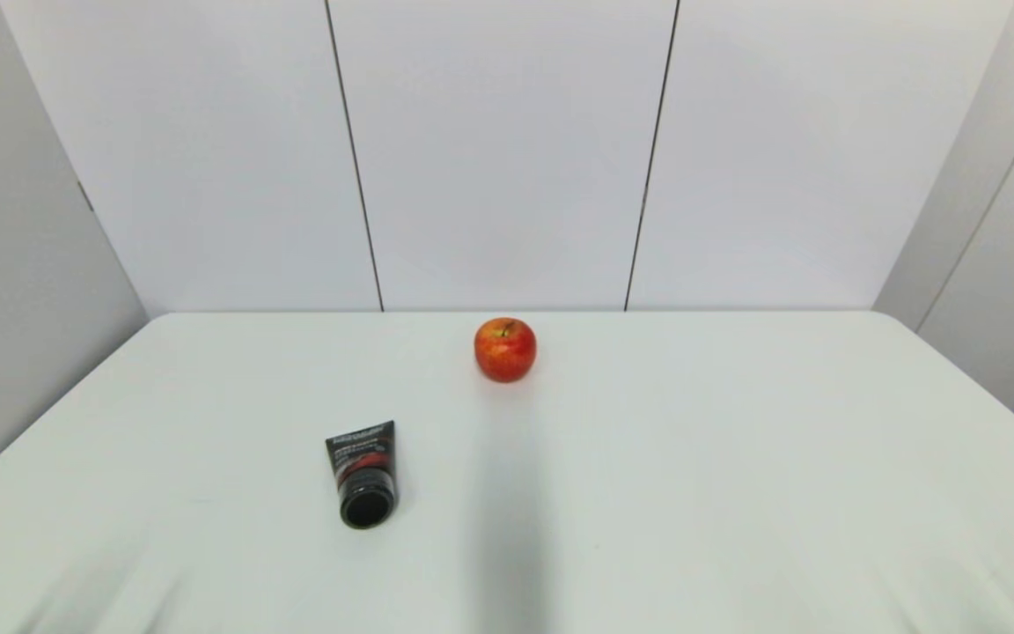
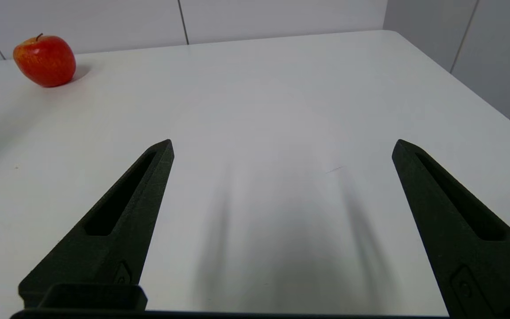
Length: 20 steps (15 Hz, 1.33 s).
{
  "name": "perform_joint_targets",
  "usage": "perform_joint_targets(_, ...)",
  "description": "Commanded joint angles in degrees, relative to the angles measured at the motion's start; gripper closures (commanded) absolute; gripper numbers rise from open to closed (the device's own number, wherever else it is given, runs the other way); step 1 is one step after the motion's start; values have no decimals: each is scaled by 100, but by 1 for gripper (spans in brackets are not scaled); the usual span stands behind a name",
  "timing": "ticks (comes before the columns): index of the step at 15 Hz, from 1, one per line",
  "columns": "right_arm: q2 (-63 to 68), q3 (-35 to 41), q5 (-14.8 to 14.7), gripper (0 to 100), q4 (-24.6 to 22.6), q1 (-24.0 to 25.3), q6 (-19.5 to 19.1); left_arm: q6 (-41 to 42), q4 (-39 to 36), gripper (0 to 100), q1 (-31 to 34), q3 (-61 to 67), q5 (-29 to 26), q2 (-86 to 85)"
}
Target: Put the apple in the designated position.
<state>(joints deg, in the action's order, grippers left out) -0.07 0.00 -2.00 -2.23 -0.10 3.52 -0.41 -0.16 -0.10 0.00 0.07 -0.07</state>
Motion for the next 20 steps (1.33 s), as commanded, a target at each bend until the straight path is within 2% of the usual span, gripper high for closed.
perform_joint_targets(1,7,70,-2,0,-5,1,-1,-2,-2,0,1,0,1,7)
perform_joint_targets(9,7,70,-2,0,-5,1,-1,33,-28,0,1,-158,10,297)
perform_joint_targets(11,7,70,-2,0,-5,1,-1,94,-2,0,-8,-1160,-16,1422)
perform_joint_targets(13,7,70,-2,0,-5,1,-1,832,-2,0,-184,-2127,1,2802)
perform_joint_targets(16,7,70,-2,0,-5,1,-1,1158,-81,0,-948,-3243,10,4419)
perform_joint_targets(17,7,70,-2,0,-5,1,-1,1272,-327,0,-1027,-3437,1,4956)
perform_joint_targets(18,7,70,-2,0,-5,1,-1,1597,-1004,0,-1036,-3533,-122,5650)
perform_joint_targets(20,7,70,-2,0,-5,1,-1,1826,-1856,0,-1054,-3735,-693,6678)
